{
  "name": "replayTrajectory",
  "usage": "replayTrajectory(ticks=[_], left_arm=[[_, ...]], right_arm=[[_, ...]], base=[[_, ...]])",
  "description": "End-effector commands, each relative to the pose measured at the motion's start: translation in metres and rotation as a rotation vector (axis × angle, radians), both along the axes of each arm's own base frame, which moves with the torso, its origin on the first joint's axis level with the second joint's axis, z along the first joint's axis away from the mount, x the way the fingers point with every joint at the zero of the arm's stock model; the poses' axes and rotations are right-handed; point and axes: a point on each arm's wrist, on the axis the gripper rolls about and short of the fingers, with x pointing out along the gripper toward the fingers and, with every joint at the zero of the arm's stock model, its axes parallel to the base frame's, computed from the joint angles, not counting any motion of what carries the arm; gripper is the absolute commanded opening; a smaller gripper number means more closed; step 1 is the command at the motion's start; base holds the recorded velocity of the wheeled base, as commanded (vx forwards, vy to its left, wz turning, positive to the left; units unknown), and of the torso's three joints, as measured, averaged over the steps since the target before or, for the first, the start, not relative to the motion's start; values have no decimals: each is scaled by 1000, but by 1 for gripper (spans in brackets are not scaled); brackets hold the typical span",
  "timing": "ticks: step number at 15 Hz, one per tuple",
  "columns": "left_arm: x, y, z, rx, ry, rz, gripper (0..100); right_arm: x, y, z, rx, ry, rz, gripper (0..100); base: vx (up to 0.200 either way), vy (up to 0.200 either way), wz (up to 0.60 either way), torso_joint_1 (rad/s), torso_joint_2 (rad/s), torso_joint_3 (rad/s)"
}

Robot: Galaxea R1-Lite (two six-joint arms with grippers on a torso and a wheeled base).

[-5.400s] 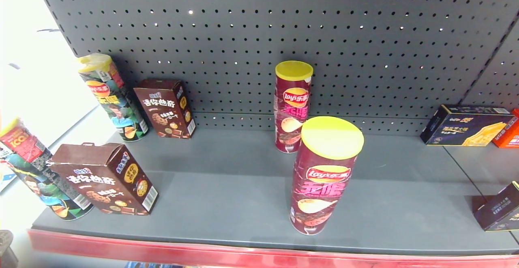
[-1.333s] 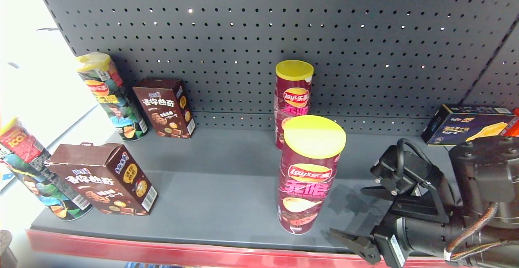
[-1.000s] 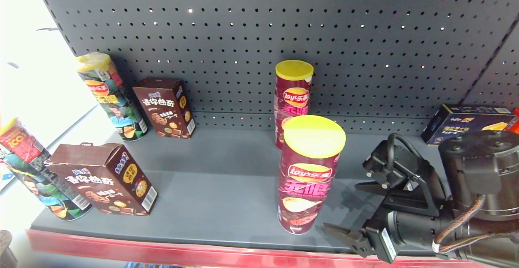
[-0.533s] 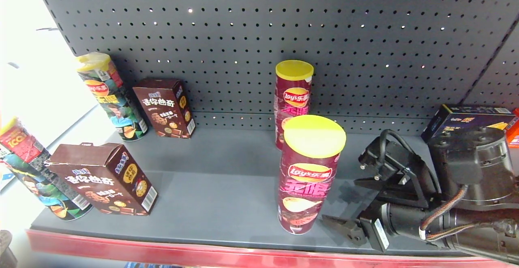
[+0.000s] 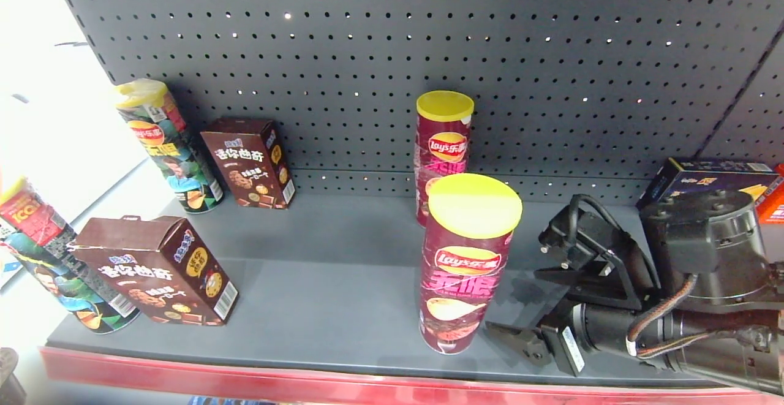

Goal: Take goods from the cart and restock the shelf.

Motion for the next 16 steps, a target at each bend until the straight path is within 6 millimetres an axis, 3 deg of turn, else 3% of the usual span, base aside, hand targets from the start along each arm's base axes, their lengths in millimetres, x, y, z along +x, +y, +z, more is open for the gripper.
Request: replayTrajectory(ticks=[1, 4, 11, 16], left_arm=[[0, 0, 0, -1, 1, 0, 100], [0, 0, 0, 1, 1, 0, 100], [0, 0, 0, 1, 1, 0, 100], [0, 0, 0, -1, 1, 0, 100]], right_arm=[[-12, -10, -1, 2, -2, 4, 100], [-15, -7, 0, 6, -7, 26, 100], [1, 12, 3, 11, -13, 34, 100], [0, 9, 2, 11, -15, 28, 100]], base=[[0, 0, 0, 0, 0, 0], [0, 0, 0, 0, 0, 0], [0, 0, 0, 0, 0, 0], [0, 0, 0, 0, 0, 0]])
